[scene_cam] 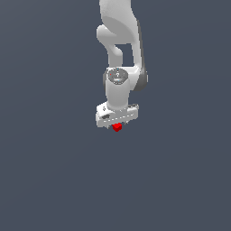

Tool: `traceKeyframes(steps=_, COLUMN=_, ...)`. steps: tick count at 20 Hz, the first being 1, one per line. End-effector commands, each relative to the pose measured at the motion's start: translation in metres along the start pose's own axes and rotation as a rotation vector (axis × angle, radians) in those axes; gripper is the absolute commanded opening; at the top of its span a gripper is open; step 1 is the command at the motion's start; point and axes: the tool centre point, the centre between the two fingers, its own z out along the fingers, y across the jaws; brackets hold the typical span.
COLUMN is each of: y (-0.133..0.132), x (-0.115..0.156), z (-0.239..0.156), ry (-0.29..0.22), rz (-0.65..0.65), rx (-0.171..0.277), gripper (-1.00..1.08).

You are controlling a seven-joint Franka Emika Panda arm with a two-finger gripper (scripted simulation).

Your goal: Pick up the red cube and move it to a goal position.

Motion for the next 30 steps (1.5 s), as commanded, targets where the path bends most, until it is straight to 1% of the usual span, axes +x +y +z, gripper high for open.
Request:
traceKeyframes(steps=1, y=-0.005, x=-0.010, z=0.019, ry=-0.003, rz=-0.075, rx=0.002, gripper=1.00)
traceKeyframes(steps=6, y=-0.011, x=-0.027, z=0.050, ry=-0.007, rz=-0.196, rx=0.004, gripper=1.00)
traceKeyframes(steps=10, y=-0.014, x=-0.037, z=0.068, ry=-0.010, rz=-0.266, rx=0.004, gripper=1.00)
traceKeyframes(steps=14, y=-0.014, x=-0.043, z=0.079, ry=-0.012, rz=-0.308, rx=0.004, gripper=1.00)
traceKeyframes(steps=18, y=-0.014, x=-0.044, z=0.083, ry=-0.013, rz=-0.322, rx=0.003, gripper=1.00)
traceKeyframes(steps=19, y=-0.014, x=-0.044, z=0.083, ry=-0.013, rz=-0.322, rx=0.003, gripper=-1.00)
traceKeyframes(steps=30, y=-0.013, x=-0.044, z=0.083, ry=-0.012, rz=-0.322, rx=0.003, gripper=-1.00)
